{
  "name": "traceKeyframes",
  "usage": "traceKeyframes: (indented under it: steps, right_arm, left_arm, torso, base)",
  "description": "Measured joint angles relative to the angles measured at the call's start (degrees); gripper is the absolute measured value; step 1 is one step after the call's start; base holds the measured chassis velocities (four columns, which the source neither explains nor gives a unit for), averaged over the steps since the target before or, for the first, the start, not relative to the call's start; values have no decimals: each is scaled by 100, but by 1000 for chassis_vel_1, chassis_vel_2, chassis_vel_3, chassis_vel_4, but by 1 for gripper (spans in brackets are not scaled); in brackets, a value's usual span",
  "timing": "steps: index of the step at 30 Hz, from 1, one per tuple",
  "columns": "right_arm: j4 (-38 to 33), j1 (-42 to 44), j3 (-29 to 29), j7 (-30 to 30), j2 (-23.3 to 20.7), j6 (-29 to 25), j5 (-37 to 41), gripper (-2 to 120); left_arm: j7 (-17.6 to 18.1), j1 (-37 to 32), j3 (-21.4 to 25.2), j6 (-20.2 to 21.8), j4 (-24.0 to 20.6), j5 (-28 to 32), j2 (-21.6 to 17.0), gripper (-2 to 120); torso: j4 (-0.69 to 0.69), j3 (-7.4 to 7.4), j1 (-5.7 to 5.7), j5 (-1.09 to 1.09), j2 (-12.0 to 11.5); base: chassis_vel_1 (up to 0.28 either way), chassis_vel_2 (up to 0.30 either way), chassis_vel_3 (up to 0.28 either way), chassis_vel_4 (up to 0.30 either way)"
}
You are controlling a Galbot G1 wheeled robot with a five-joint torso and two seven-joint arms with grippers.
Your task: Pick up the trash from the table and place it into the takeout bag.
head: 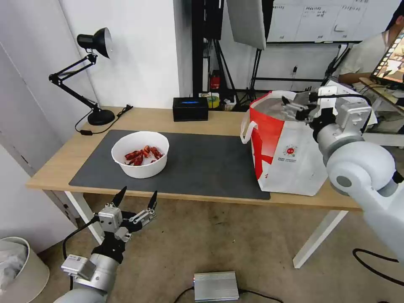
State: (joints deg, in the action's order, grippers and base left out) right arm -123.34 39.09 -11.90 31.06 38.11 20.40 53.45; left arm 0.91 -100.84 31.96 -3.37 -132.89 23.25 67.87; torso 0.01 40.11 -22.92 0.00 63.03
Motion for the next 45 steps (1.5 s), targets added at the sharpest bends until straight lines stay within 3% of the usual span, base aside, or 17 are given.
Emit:
traceKeyframes:
  steps: [5,14,19,25,34,45]
  right_arm:
    - [-559,978,-439,-803,-194,-543,92,100]
    - [-717,1771,-332,-1611,-245,-1291,-259,100]
    - [-622,2137,-286,-1741,-165,-1580,-508,100]
    - [-860,3728,-818,-1949,184,-2272,-1266,100]
    - [-796,4933,-1040,-2038,553,-2968,-2069,100]
    - [-407,5385,-800,-1500,1049,-3313,-2909,100]
  left_arm:
    - [0,-41,19,-54,-24,5,-8,100]
    - [-5,153,132,-64,90,203,-20,100]
    - [-2,347,133,-57,307,326,-92,100]
    - [-16,200,197,-120,250,343,-80,100]
    - [-30,342,79,-145,409,332,-76,100]
    - [-45,423,8,-168,452,325,-112,100]
  torso:
    - [-3,0,1,0,0]
    - [-2,0,1,0,1]
    - [-1,0,0,-1,0]
    - [-2,0,1,1,0]
    - [0,0,1,-1,-1]
    - [-1,0,0,0,0]
  base:
    - [0,0,0,0]
    - [0,0,0,0]
    - [0,0,0,0]
    - [0,0,0,0]
    - [0,0,0,0]
    - [0,0,0,0]
